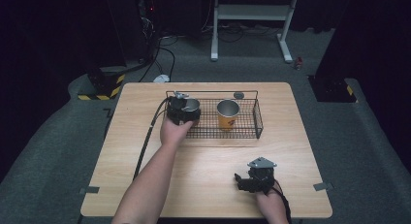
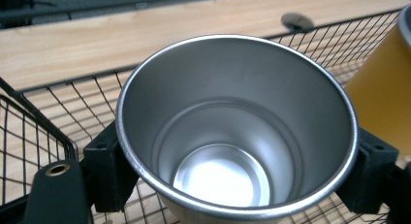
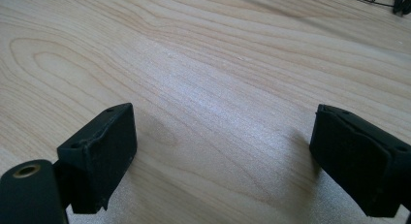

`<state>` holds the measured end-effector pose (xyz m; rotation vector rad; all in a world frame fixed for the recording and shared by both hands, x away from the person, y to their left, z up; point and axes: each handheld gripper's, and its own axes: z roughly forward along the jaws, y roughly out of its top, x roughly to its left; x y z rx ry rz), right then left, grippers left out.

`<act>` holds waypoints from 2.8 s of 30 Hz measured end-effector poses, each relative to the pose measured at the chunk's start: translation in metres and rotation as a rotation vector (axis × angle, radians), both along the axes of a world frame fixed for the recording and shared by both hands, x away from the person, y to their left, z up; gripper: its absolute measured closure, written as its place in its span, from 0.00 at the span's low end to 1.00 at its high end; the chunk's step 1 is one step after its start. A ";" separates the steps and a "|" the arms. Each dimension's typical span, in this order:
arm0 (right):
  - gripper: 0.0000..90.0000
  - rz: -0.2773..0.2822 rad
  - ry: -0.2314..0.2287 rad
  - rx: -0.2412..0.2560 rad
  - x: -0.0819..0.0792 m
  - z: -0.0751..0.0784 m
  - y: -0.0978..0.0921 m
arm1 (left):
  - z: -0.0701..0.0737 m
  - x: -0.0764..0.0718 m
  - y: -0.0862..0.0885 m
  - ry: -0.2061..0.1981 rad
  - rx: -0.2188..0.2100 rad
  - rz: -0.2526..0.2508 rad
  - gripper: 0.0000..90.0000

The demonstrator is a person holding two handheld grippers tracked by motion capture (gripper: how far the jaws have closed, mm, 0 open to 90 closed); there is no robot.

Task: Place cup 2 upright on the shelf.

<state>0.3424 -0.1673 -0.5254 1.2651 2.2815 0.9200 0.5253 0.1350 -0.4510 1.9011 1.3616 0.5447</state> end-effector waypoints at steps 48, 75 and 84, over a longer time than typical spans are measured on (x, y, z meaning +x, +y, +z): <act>0.11 0.003 0.000 -0.002 -0.001 0.000 0.000 | -0.016 0.000 -0.008 0.107 0.099 -0.017 0.15; 0.11 0.000 0.002 0.000 -0.001 0.000 0.000 | 0.001 -0.009 -0.003 0.037 0.093 -0.022 0.03; 0.11 0.000 0.002 0.000 -0.001 0.000 0.000 | 0.012 -0.015 0.002 0.006 0.064 -0.038 0.03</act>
